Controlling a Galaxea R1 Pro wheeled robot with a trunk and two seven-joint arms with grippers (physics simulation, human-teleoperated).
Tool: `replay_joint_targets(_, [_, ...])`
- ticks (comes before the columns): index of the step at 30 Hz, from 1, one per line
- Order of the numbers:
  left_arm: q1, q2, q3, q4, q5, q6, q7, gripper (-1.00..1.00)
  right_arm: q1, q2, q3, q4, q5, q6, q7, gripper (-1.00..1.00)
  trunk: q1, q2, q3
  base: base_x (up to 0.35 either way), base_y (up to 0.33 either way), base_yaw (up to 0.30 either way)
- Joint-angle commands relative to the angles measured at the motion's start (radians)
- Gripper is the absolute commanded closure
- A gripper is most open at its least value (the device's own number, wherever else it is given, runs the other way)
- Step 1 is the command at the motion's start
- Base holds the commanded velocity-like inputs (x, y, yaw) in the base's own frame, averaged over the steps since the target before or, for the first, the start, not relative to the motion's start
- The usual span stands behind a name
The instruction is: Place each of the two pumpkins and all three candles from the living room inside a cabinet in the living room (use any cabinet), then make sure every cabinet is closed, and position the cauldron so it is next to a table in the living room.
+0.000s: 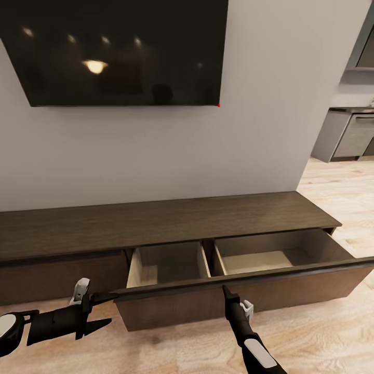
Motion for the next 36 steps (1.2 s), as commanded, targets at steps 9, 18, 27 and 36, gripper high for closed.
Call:
replay_joint_targets(9, [-0.001,0.001,-0.001,0.0,0.01,0.001,0.009,-1.0,-0.001,0.001,0.075,-0.001,0.007,-0.002,0.015,1.0,-0.001,-0.001,-0.001,-0.079,0.0,0.0])
replay_joint_targets(18, [-0.001,0.001,-0.001,0.0,0.01,0.001,0.009,-1.0,-0.001,0.001,0.075,-0.001,0.007,-0.002,0.015,1.0,-0.001,-0.001,-0.001,-0.084,0.0,0.0])
replay_joint_targets(27, [-0.001,0.001,-0.001,0.0,0.01,0.001,0.009,-1.0,-0.001,0.0,0.075,-0.001,0.007,-0.002,0.015,1.0,-0.001,-0.001,-0.001,-0.074,0.0,0.0])
replay_joint_targets(36, [-0.001,0.001,-0.001,0.0,0.01,0.001,0.009,-1.0,-0.001,0.0,0.075,-0.001,0.007,-0.002,0.015,1.0,-0.001,-0.001,-0.001,-0.056,0.0,0.0])
